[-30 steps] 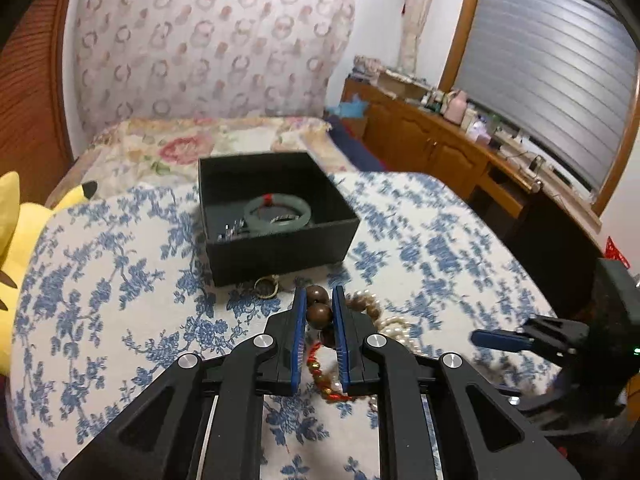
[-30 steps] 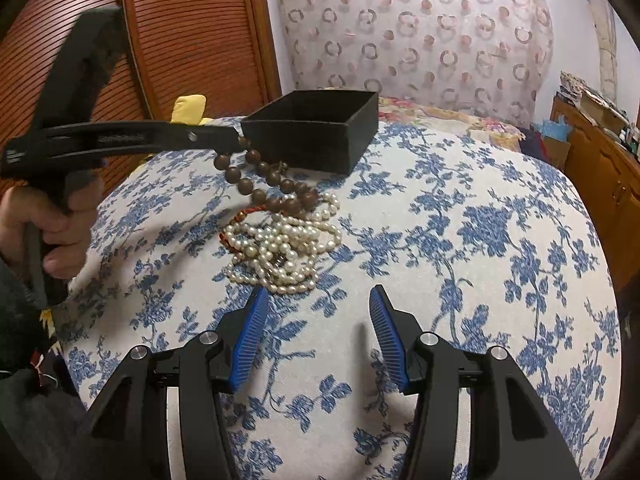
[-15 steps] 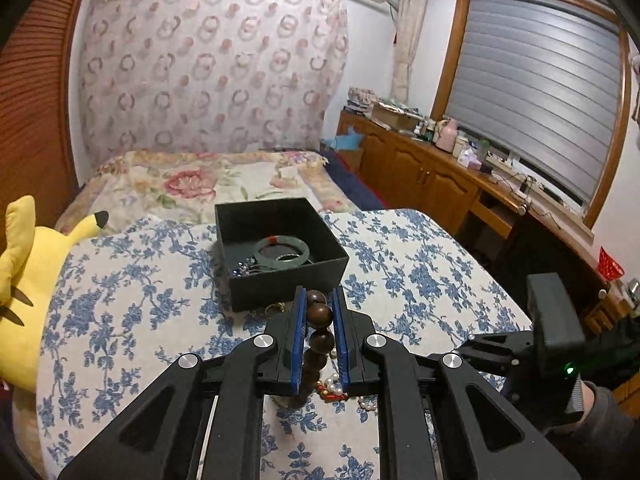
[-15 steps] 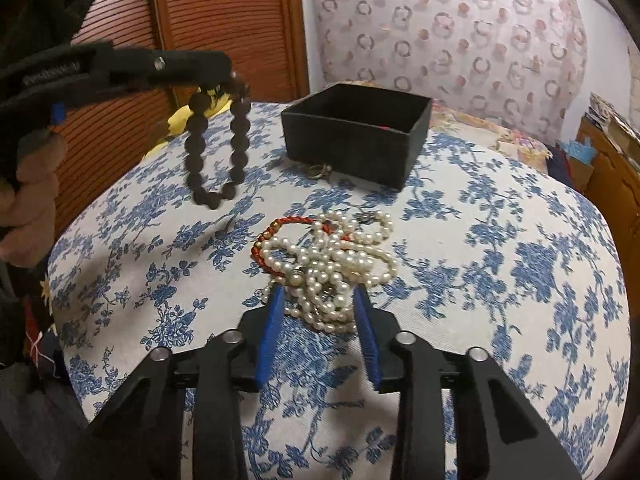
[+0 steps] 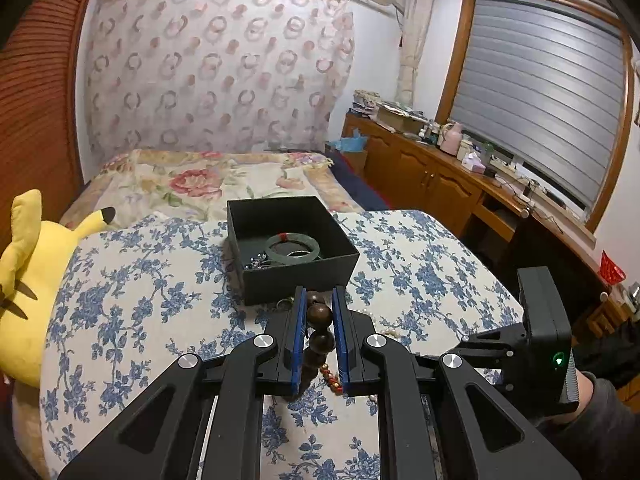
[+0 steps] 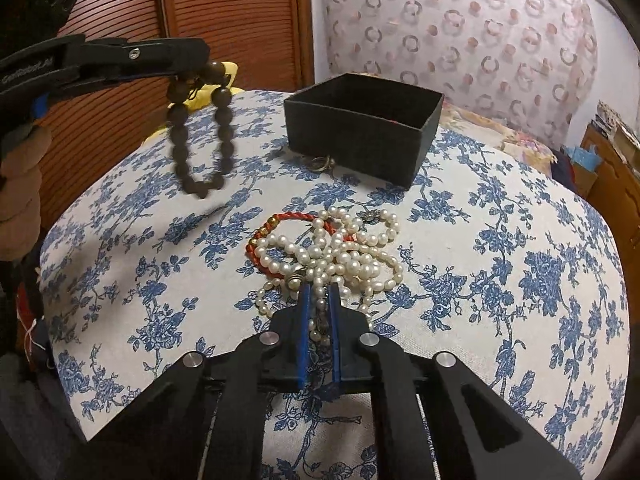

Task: Organize jewelry
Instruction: 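Lift the bead bracelet with the left tool while the right tool grasps the pearl strand, then lift the white pearl strand with the right tool while the left tool holds the bead bracelet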

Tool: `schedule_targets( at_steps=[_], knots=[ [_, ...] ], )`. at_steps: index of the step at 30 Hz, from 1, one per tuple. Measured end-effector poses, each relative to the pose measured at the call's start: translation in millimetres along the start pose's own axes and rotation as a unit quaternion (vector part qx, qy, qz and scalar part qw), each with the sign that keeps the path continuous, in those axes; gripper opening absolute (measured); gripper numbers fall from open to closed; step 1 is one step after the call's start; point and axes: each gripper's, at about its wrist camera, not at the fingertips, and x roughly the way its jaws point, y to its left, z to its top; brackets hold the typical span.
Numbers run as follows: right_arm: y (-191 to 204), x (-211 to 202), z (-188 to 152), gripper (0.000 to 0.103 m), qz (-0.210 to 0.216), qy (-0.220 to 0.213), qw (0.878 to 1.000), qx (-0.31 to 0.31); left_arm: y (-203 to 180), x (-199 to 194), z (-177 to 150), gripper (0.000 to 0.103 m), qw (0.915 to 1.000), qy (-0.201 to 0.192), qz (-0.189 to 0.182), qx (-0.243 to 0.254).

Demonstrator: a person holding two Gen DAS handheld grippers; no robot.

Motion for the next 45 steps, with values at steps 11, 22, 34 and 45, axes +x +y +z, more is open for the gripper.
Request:
schedule_targets(
  at_steps=[11, 22, 34, 45],
  knots=[
    [-5, -44, 26, 0.005, -0.018, -0.060, 0.998, -0.004, 2, -8, 8, 0.012, 0.9999, -0.013, 0.004, 0.002],
    [1, -88, 59, 0.005, -0.026, -0.115, 0.993, -0.027, 7, -14, 12, 0.012, 0.9998, -0.021, 0.006, -0.002],
    [-3, -102, 73, 0.006, -0.008, -0.129, 0.991, -0.023, 12, -23, 18, 0.012, 0.9995, -0.031, 0.008, -0.006],
    [-24, -39, 23, 0.006, -0.045, -0.021, 0.999, 0.007, 12, -17, 12, 0.012, 0.9998, -0.019, 0.007, -0.010]
  ],
)
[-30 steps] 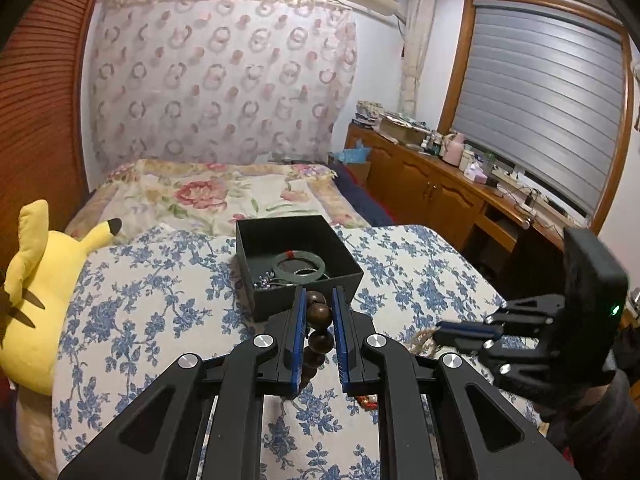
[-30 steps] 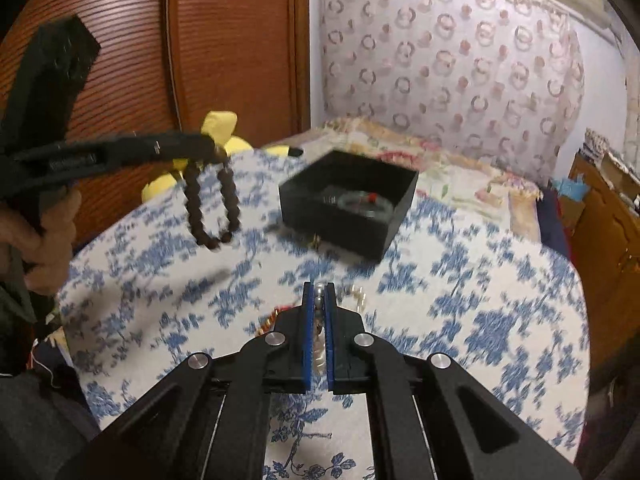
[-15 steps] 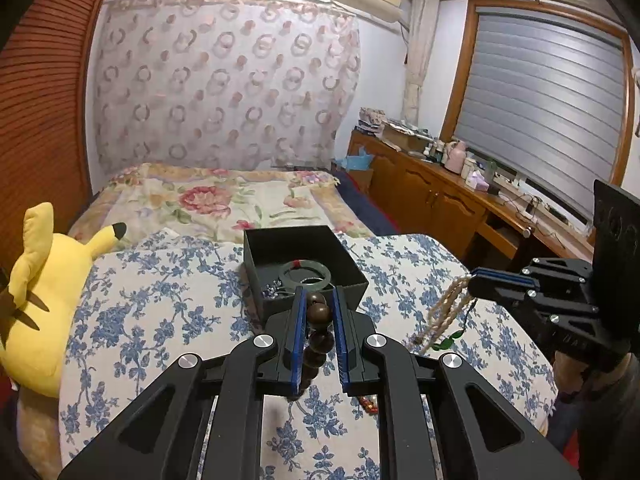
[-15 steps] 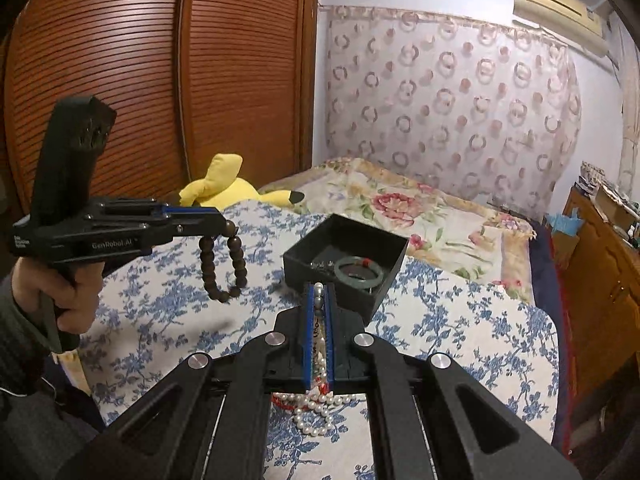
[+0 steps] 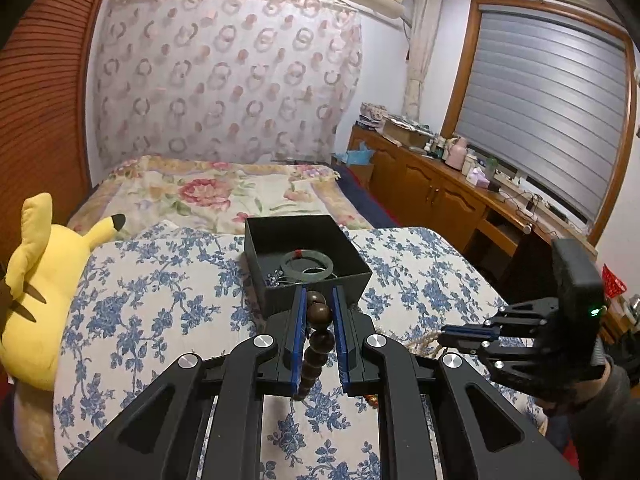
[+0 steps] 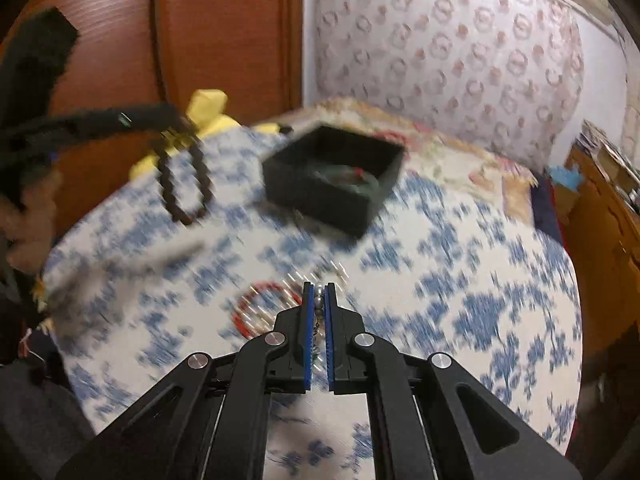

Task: Organize jewelry
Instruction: 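Lift the white pearl strand with the right tool while the left tool holds the bead bracelet, then lower the bead bracelet into the black box and open the left tool while the right tool carries pearls over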

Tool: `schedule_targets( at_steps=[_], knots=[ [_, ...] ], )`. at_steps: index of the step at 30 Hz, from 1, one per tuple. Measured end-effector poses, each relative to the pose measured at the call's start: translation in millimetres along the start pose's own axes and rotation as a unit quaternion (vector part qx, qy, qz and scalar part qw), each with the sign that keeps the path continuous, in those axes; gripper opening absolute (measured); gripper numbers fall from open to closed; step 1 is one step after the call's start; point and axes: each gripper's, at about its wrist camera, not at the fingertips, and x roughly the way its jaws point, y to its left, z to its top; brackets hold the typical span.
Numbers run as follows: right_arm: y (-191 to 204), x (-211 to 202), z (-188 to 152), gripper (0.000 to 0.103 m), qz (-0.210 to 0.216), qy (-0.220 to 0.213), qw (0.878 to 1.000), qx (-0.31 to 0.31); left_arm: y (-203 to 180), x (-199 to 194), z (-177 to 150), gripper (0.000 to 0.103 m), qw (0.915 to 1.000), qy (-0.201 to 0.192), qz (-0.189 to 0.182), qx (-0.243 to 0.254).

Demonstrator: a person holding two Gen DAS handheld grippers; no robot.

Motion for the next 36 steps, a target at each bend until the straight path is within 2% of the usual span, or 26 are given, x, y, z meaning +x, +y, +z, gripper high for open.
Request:
schedule_targets(
  at_steps=[6, 9, 16, 17, 20, 27, 28, 29, 30, 36],
  knots=[
    [-8, -8, -4, 0.006, -0.002, -0.012, 1.000, 0.008, -1, 2, -3, 0.012, 1.0000, 0.002, -0.001, 0.001],
    [-7, -9, -2, 0.000, 0.000, -0.014, 1.000, 0.000, -2, 3, -4, 0.012, 1.0000, 0.003, -0.001, 0.002],
    [-8, 7, -11, 0.001, -0.002, 0.009, 1.000, 0.000, -3, 4, -5, 0.012, 1.0000, 0.004, -0.001, 0.002],
    [-7, 11, -13, 0.003, 0.001, 0.015, 1.000, 0.000, -3, 4, -5, 0.012, 1.0000, 0.005, -0.002, 0.002],
    [-10, 25, -18, 0.022, 0.004, 0.033, 0.999, 0.007, -5, 7, -6, 0.012, 1.0000, 0.007, -0.003, 0.002],
    [-23, 45, -18, 0.024, 0.016, 0.057, 0.998, 0.033, -5, 7, -8, 0.012, 1.0000, 0.008, -0.003, 0.003],
    [-23, 45, -18, 0.021, 0.019, 0.057, 0.998, 0.034, -5, 7, -8, 0.012, 1.0000, 0.007, -0.003, 0.003],
    [-22, 44, -17, 0.011, 0.022, 0.055, 0.998, 0.033, -6, 7, -8, 0.012, 1.0000, 0.007, -0.003, 0.003],
    [-22, 42, -16, 0.006, 0.020, 0.052, 0.998, 0.032, -5, 7, -8, 0.012, 1.0000, 0.007, -0.003, 0.003],
    [-24, 15, -5, 0.006, 0.014, 0.004, 0.999, 0.034, -5, 7, -7, 0.012, 1.0000, 0.007, -0.004, 0.003]
  ],
)
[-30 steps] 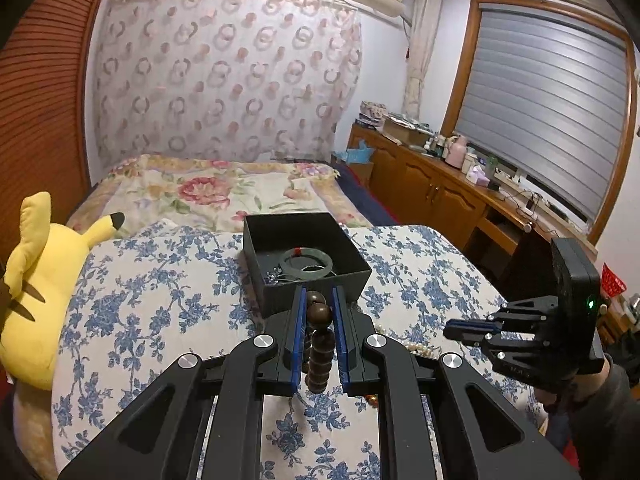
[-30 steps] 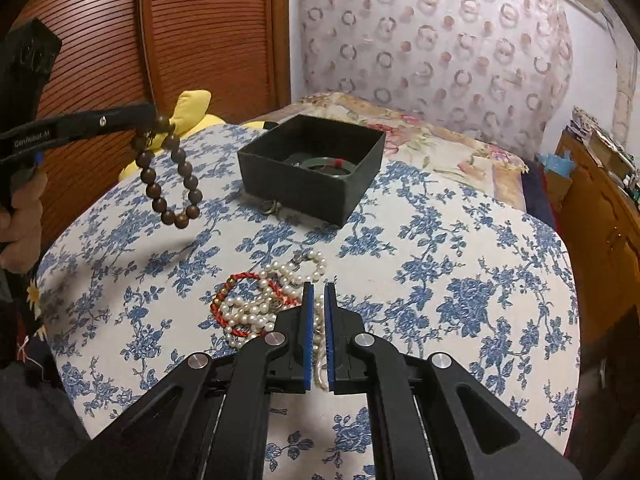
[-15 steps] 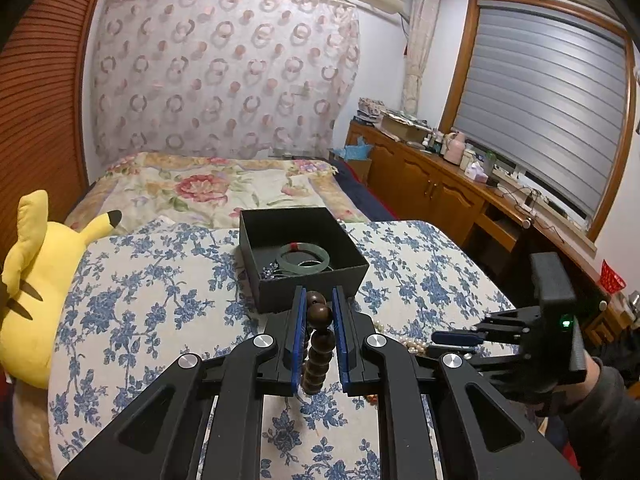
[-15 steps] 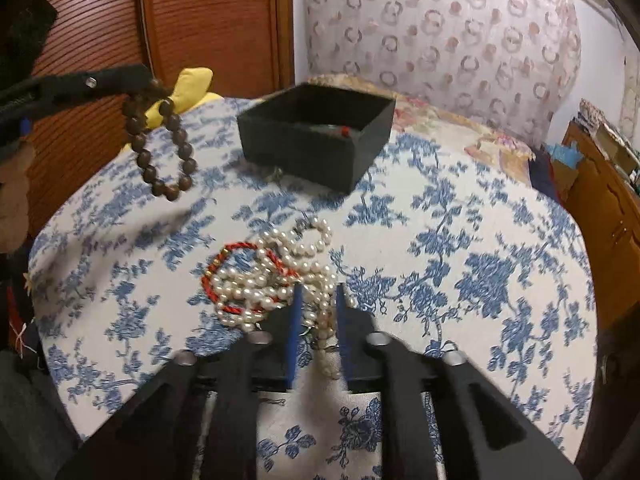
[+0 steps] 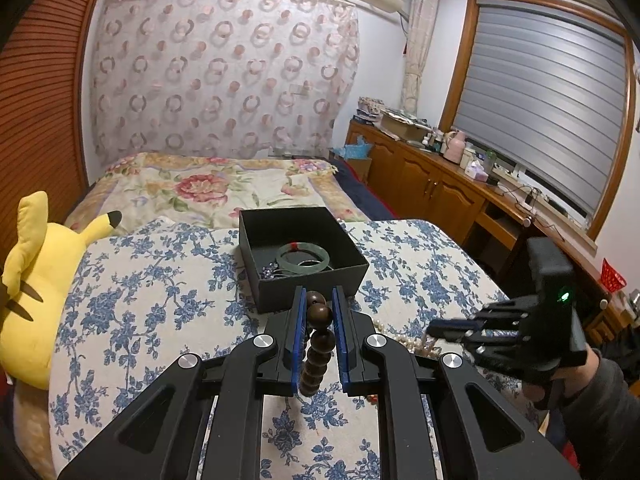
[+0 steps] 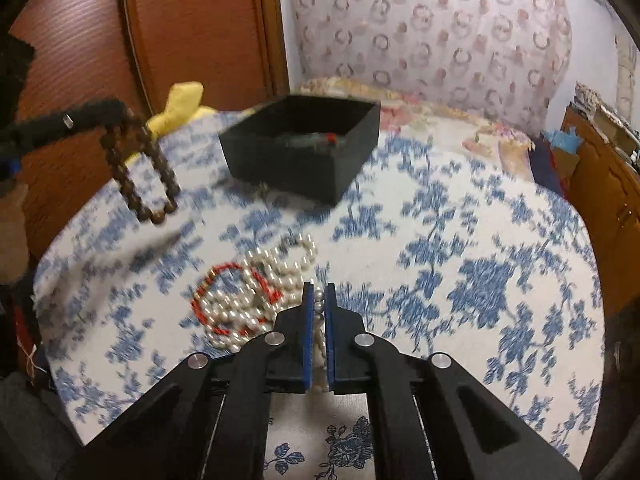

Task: Organize jewelry
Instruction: 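Lower the bead bracelet into the black box and open the left tool while the right tool carries pearls over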

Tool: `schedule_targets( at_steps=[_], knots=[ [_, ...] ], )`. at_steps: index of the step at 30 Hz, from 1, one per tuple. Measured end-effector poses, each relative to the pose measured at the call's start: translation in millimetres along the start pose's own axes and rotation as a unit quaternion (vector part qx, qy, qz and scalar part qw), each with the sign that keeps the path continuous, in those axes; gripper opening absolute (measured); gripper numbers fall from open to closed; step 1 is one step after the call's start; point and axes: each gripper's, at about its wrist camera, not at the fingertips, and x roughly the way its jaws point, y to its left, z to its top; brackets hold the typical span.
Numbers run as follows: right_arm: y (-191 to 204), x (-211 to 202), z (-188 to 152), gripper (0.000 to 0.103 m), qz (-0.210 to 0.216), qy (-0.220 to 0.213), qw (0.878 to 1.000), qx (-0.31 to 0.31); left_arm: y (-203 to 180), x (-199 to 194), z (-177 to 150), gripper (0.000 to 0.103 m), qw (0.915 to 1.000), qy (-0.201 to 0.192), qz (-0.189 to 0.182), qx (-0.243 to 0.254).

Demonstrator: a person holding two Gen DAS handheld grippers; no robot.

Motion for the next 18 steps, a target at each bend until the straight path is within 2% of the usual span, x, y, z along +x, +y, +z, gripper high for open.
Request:
schedule_targets(
  at_steps=[10, 18],
  knots=[
    [18, -57, 34, 0.006, -0.011, -0.072, 0.997, -0.034, -2, 0, 3, 0.012, 1.0000, -0.002, -0.004, 0.001],
    [30, -95, 65, 0.006, -0.022, -0.123, 0.991, -0.054, -6, -9, 20, 0.012, 0.9997, -0.019, -0.009, 0.008]
  ],
)
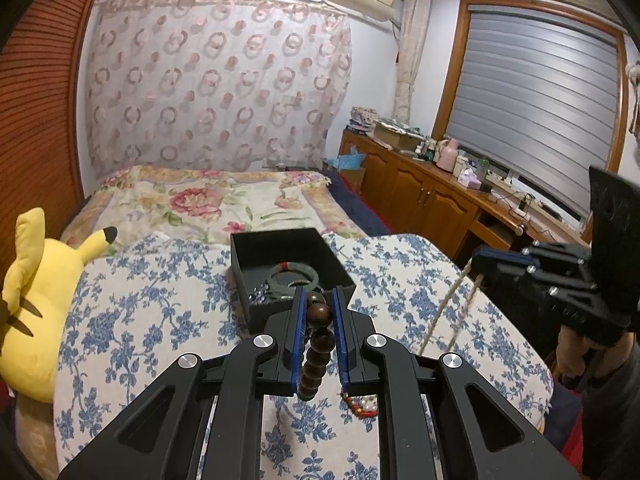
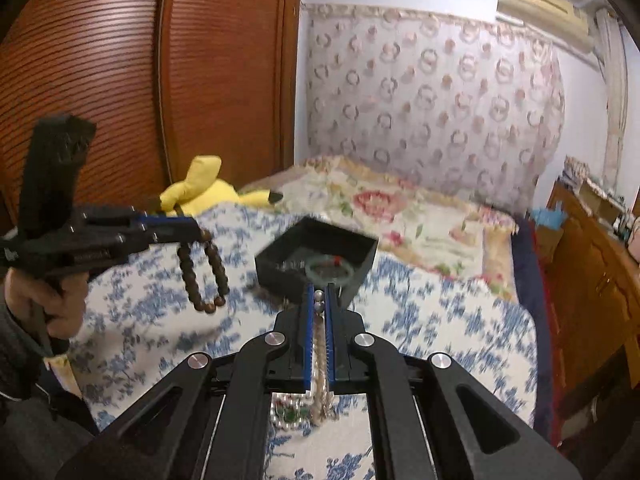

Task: Organize jewelry
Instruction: 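Lower the bead bracelet into the black box and open the left tool while the right tool carries pearls over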

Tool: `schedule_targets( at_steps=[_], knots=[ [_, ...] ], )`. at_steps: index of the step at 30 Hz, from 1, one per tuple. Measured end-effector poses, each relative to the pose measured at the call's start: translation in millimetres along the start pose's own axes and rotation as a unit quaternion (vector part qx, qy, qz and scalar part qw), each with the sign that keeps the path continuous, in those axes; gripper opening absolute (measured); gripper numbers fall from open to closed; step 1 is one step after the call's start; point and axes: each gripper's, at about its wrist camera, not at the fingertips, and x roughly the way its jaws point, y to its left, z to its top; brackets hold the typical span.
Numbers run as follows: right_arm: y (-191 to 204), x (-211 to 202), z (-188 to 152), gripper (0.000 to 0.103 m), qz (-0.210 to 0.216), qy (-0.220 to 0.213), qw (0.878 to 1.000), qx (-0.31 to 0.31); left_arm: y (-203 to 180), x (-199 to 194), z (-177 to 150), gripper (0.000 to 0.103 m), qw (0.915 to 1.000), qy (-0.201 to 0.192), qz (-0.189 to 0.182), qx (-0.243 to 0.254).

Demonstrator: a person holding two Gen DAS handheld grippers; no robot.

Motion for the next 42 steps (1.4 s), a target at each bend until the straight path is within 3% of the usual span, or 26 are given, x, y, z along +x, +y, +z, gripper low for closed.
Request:
schedule_targets(
  at_steps=[6, 18, 31, 42],
  knots=[
    [0, -13, 30, 0.006, -0.010, -0.031, 0.999, -0.013, -4, -3, 14, 0.012, 0.9999, -0.010, -0.005, 0.005],
    [-13, 5, 88, 0.006, -0.009, -0.059, 0.998, -0.026, 6, 20, 54, 0.012, 0.9996, -0.021, -0.001, 0.017],
    [-21, 36, 91, 0.006, 0.005, -0.046, 0.999, -0.019, 26, 51, 67, 0.012, 0.9999, -0.009, -0.002, 0.004],
    [-36, 51, 132, 0.006, 0.015, -0.078, 0.997, -0.024, 41, 91, 75, 0.012, 0.9999, 0.013, -0.008, -0.004]
  ],
)
